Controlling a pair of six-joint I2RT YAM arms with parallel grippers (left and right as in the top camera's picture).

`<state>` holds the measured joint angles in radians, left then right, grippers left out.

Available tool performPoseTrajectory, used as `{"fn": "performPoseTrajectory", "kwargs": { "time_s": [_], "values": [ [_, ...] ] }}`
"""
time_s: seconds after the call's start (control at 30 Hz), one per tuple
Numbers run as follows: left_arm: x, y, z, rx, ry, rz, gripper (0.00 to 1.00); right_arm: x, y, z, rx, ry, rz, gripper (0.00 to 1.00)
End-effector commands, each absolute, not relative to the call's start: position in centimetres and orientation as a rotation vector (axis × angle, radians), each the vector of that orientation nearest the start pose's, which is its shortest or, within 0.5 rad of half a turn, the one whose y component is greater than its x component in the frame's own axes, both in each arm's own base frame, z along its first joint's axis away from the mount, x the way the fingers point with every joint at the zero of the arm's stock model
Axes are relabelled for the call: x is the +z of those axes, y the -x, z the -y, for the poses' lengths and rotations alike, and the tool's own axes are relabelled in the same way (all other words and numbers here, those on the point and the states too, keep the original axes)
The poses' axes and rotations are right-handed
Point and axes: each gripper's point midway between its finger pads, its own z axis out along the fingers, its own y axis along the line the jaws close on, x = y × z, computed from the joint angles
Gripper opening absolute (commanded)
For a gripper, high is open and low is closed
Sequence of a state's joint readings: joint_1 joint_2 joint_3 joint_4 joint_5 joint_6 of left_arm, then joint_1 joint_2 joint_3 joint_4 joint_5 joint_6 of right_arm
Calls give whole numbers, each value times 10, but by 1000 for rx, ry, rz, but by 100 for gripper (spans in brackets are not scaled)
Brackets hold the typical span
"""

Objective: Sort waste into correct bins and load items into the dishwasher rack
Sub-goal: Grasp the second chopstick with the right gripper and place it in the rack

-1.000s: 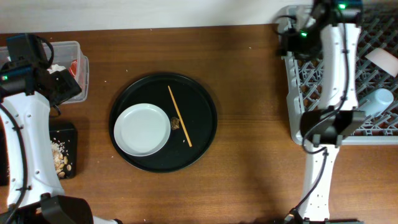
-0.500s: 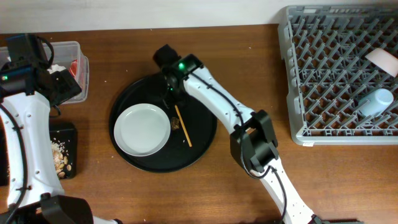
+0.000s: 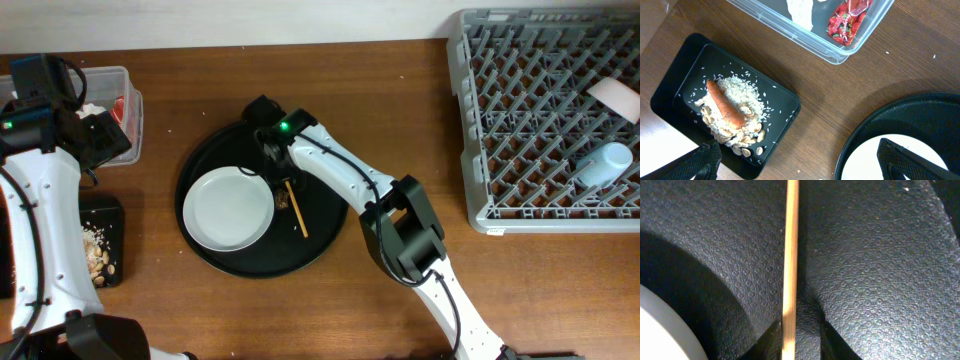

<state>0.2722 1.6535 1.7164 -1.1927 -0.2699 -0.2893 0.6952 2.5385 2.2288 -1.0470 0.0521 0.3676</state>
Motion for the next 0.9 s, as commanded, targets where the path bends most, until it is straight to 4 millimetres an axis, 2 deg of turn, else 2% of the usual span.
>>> {"fn": "performPoseTrajectory", "kwargs": {
  "time_s": [0.0, 0.07, 0.17, 0.23, 0.43, 0.53, 0.6, 0.7, 0.77, 0.83, 0.87],
  "values": [
    [233, -357, -148, 366, 833, -2553, 99, -4, -411, -325, -92, 477, -2900, 26],
    [233, -357, -148, 366, 833, -2553, 99, -3, -410, -318, -155, 479, -2897, 26],
    [233, -357, -148, 366, 833, -2553, 99, 11, -411, -317, -142, 467, -2884, 26],
    [233, -357, -148, 366, 833, -2553, 99, 22, -413, -319, -129, 447, -2878, 20],
    [233, -357, -148, 366, 833, -2553, 99, 21, -410, -321, -97, 444, -2900, 17],
    [233, -357, -148, 366, 833, -2553, 99, 21, -411, -320, -96, 442, -2900, 12],
    [233, -357, -148, 366, 833, -2553, 99, 20, -412, -314, -108, 429, -2914, 4],
    [233, -357, -148, 366, 833, -2553, 99, 24, -417, -303, -68, 388, -2948, 4],
    [233, -357, -148, 367, 833, -2553, 99, 35, -427, -295, -11, 338, -2963, 4],
    [233, -357, -148, 366, 833, -2553, 99, 63, -443, -283, 18, 281, -2940, 4],
    [233, -357, -148, 366, 833, -2553, 99, 85, -451, -275, 33, 271, -2918, 4]
  ]
}}
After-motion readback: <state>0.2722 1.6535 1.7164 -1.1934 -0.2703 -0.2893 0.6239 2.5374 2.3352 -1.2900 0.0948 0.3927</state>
